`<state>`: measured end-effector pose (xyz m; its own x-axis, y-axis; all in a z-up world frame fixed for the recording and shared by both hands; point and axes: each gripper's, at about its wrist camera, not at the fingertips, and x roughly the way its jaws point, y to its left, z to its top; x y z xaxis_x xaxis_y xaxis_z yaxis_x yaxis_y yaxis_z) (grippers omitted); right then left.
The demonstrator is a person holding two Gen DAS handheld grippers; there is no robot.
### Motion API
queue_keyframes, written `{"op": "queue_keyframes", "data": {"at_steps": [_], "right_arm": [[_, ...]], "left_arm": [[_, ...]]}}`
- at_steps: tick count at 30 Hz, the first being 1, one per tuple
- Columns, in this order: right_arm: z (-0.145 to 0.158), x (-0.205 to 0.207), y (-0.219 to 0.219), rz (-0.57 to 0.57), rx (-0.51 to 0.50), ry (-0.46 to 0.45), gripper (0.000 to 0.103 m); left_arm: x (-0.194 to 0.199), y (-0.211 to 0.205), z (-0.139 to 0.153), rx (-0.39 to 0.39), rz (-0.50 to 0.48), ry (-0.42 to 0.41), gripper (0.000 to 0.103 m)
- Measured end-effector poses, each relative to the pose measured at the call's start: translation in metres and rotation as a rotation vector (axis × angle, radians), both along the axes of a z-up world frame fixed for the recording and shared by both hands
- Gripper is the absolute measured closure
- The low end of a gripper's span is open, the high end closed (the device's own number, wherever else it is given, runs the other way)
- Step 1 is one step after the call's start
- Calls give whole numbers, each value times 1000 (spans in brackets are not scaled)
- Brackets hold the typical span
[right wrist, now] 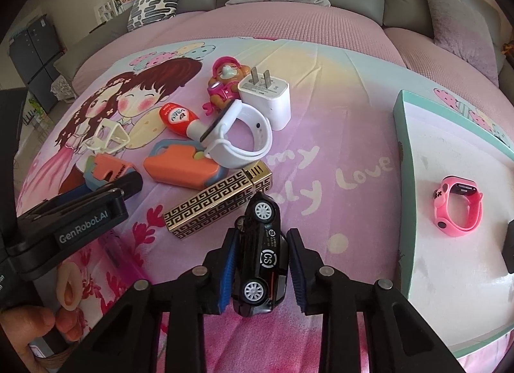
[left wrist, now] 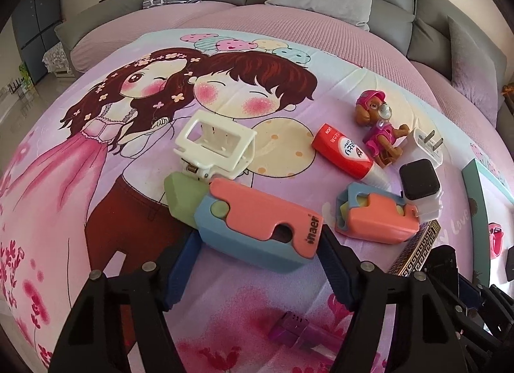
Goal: Organize rigid objects
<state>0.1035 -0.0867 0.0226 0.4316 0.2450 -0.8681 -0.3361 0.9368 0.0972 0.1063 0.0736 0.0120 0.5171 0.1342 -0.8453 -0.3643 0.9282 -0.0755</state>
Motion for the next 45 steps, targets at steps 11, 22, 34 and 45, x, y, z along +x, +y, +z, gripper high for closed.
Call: {"op": "queue_keyframes", "data": {"at_steps": [11,22,34,45], "right_arm": [[13,-1,-9,-17,41,-38,71],[26,-3,-15,-30,66,-77,71],[24,-1,-19,-41,72,-69,71],[23,3,-25,-59,90,-58,71]], "left_arm": [[-4,-1,12,-49,-22,-57,29],[-4,-9,22,-40,-51,-77,79],[-6,4,25,-24,12,-104,61],[-2,14,24,4,50,-118,23]]}}
